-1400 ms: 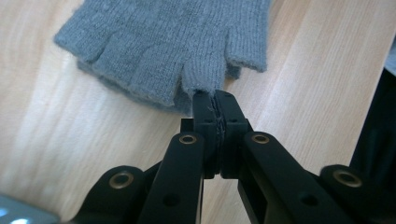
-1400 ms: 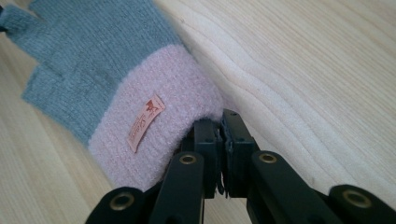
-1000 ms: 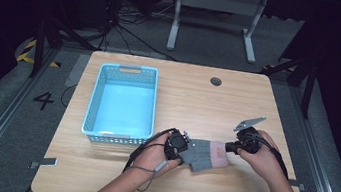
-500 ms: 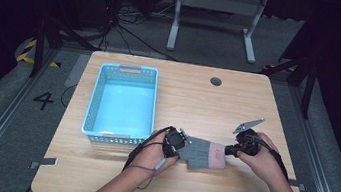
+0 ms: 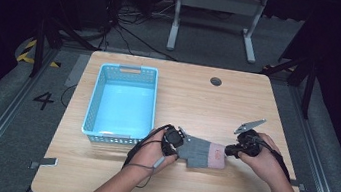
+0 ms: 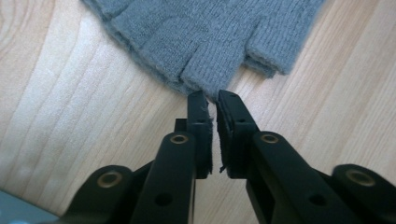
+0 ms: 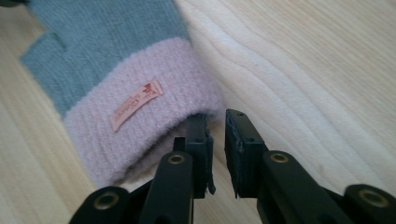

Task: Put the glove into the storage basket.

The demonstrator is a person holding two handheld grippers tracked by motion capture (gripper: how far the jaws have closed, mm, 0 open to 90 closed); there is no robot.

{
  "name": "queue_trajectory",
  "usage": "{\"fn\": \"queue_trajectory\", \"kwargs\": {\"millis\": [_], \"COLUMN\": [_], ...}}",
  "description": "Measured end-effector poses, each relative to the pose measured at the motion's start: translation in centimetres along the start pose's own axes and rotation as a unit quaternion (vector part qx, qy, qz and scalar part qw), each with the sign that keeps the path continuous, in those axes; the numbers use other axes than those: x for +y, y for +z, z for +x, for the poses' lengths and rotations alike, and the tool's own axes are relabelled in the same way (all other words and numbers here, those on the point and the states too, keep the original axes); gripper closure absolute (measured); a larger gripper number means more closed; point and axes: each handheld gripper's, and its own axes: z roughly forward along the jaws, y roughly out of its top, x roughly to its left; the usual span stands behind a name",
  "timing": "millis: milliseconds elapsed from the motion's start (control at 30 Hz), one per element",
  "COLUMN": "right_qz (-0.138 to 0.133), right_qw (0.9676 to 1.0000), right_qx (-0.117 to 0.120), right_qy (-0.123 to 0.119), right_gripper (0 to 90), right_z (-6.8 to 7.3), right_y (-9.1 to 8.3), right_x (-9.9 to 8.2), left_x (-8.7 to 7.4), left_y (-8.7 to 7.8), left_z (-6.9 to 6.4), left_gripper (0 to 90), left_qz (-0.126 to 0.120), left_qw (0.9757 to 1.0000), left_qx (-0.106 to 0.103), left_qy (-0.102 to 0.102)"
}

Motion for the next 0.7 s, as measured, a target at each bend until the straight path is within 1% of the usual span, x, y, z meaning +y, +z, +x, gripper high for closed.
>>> {"fn": "queue_trajectory", "kwargs": {"millis": [100,133,167,200,233,267,333,367,400,433,467,500,533,567,600,633,667,700], "right_qz": [-0.003,-0.005,-0.006,-0.007,-0.008,-0.008,-0.009,-0.011,-0.013,-0.013,-0.015,-0.015,-0.015,-0.016,-0.017,-0.016,-0.016,-0.016], "right_qw": [1.0000,1.0000,0.9999,0.9999,0.9998,0.9998,0.9998,0.9998,0.9997,0.9997,0.9996,0.9996,0.9995,0.9994,0.9992,0.9992,0.9991,0.9991], "right_qx": [-0.001,-0.002,-0.006,-0.008,-0.012,-0.014,-0.011,-0.009,-0.008,-0.008,-0.009,-0.009,-0.009,-0.010,-0.011,-0.010,-0.009,-0.009], "right_qy": [0.003,0.005,0.009,0.010,0.010,0.008,0.010,0.013,0.018,0.018,0.021,0.021,0.026,0.029,0.034,0.035,0.038,0.038], "right_gripper": [77.6,77.0,76.3,75.9,75.0,74.2,73.8,73.3,72.2,72.2,71.6,71.6,71.2,71.1,71.1,71.2,71.2,71.2], "right_z": [-0.2,-0.3,-0.6,-0.6,-0.6,-0.7,-0.8,-0.8,-0.9,-0.9,-1.0,-1.0,-1.0,-1.1,-1.1,-1.2,-1.2,-1.2], "right_y": [-0.1,-0.2,-0.6,-0.7,-0.8,-0.9,-1.0,-1.2,-1.4,-1.4,-1.6,-1.6,-1.8,-1.9,-2.1,-2.2,-2.3,-2.3], "right_x": [-0.1,-0.1,-0.3,-0.3,-0.4,-0.5,-0.5,-0.6,-0.8,-0.8,-1.0,-1.0,-1.1,-1.2,-1.5,-1.6,-1.7,-1.7], "left_x": [0.0,0.0,0.0,0.0,0.0,0.1,0.1,0.2,0.3,0.4,0.7,0.7,0.9,1.1,1.5,1.5,1.7,1.7], "left_y": [-0.3,-0.4,-0.6,-0.9,-0.9,-1.3,-1.4,-1.6,-1.7,-1.8,-2.0,-2.0,-2.0,-2.0,-2.1,-2.1,-2.2,-2.2], "left_z": [0.0,-0.1,-0.1,-0.1,-0.1,-0.1,-0.1,-0.1,-0.1,-0.2,-0.4,-0.4,-0.5,-0.7,-1.0,-1.0,-1.1,-1.1], "left_gripper": [76.3,76.3,71.3,69.5,67.1,65.7,64.4,62.7,58.9,58.9,54.4,50.8,50.8,46.7,40.6,37.4,34.8,33.8], "left_qz": [-0.004,-0.004,-0.006,-0.013,-0.013,-0.022,-0.025,-0.031,-0.034,-0.039,-0.045,-0.045,-0.045,-0.046,-0.050,-0.050,-0.056,-0.056], "left_qw": [1.0000,1.0000,1.0000,0.9999,0.9999,0.9997,0.9996,0.9995,0.9994,0.9992,0.9989,0.9989,0.9989,0.9988,0.9986,0.9986,0.9982,0.9982], "left_qx": [-0.003,-0.003,-0.006,-0.007,-0.007,-0.007,-0.007,-0.008,-0.008,-0.008,-0.010,-0.010,-0.014,-0.014,-0.009,-0.009,-0.004,-0.004], "left_qy": [0.000,0.000,0.001,-0.002,-0.002,-0.004,-0.005,-0.004,-0.004,-0.003,-0.002,-0.002,0.000,0.005,0.013,0.013,0.022,0.022]}}
